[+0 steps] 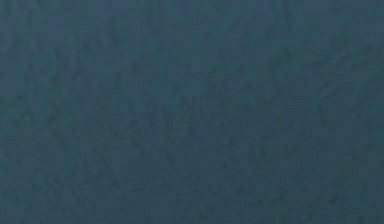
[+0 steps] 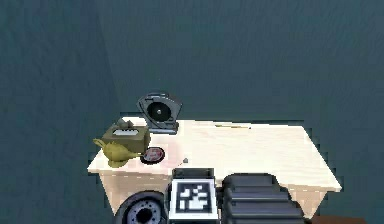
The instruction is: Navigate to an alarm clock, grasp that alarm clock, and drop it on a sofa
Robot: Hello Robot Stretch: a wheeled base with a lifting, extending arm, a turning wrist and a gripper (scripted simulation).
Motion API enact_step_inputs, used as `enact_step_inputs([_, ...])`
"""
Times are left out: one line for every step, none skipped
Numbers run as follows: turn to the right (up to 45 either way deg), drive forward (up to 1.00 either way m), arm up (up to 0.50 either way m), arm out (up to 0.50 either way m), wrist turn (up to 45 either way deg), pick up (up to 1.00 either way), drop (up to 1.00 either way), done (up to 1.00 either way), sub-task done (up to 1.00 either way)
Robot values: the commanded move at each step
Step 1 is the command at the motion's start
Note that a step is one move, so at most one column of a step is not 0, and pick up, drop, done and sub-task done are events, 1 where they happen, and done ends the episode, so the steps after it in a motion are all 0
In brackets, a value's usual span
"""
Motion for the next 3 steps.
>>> enact_step_inputs([0.0,0.00,0.00,0.50,0.0,0.00,0.00,0.00,0.00])
enact_step_inputs([0.0,0.00,0.00,0.00,45.0,0.00,0.00,0.00,0.00])
enact_step_inputs([0.0,0.00,0.00,0.00,45.0,0.00,0.00,0.00,0.00])
